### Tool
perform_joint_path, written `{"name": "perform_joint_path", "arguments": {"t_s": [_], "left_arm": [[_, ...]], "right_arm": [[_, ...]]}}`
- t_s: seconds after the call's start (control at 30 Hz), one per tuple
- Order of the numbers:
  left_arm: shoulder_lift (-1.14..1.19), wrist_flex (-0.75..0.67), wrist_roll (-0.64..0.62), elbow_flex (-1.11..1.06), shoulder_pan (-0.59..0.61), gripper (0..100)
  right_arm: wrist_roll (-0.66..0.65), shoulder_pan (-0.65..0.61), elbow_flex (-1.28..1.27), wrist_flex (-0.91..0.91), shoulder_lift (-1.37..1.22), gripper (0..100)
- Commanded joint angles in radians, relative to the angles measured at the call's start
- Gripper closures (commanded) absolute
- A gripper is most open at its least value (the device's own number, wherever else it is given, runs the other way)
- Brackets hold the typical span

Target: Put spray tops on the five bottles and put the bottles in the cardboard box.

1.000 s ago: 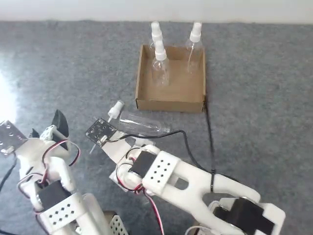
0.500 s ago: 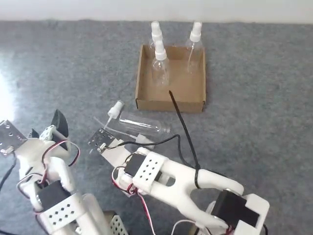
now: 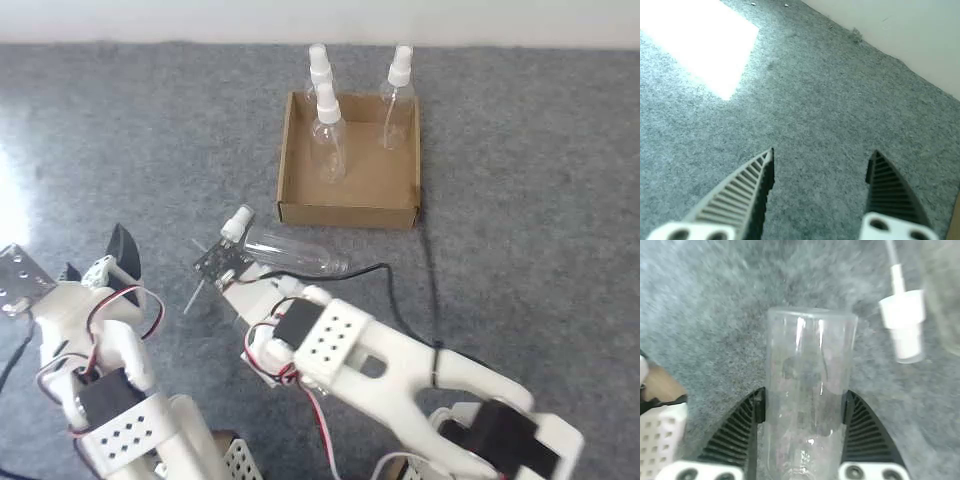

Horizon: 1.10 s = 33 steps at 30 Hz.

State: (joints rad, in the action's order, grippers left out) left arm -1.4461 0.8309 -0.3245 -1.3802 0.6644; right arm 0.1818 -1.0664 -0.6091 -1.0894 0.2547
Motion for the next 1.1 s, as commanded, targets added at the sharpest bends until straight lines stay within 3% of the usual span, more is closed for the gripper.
{"name": "perform_joint_path", "arguments": {"t_s": [0.0,0.73,0.9,1.07], "left_arm": [[-0.012,-0.029,-0.017,0.004,0.008,72],[-0.012,-0.083,-0.015,-0.027,0.008,72],[-0.012,-0.081,-0.015,-0.028,0.008,72],[-0.012,-0.081,-0.015,-0.028,0.008,72]], "right_arm": [[0.011,0.067,0.069,-0.035,0.13,91.5],[0.109,0.317,0.052,-0.036,0.498,91.4],[0.353,0.326,0.002,-0.035,0.553,91.4],[0.454,0.404,-0.005,-0.035,0.602,91.4]]}}
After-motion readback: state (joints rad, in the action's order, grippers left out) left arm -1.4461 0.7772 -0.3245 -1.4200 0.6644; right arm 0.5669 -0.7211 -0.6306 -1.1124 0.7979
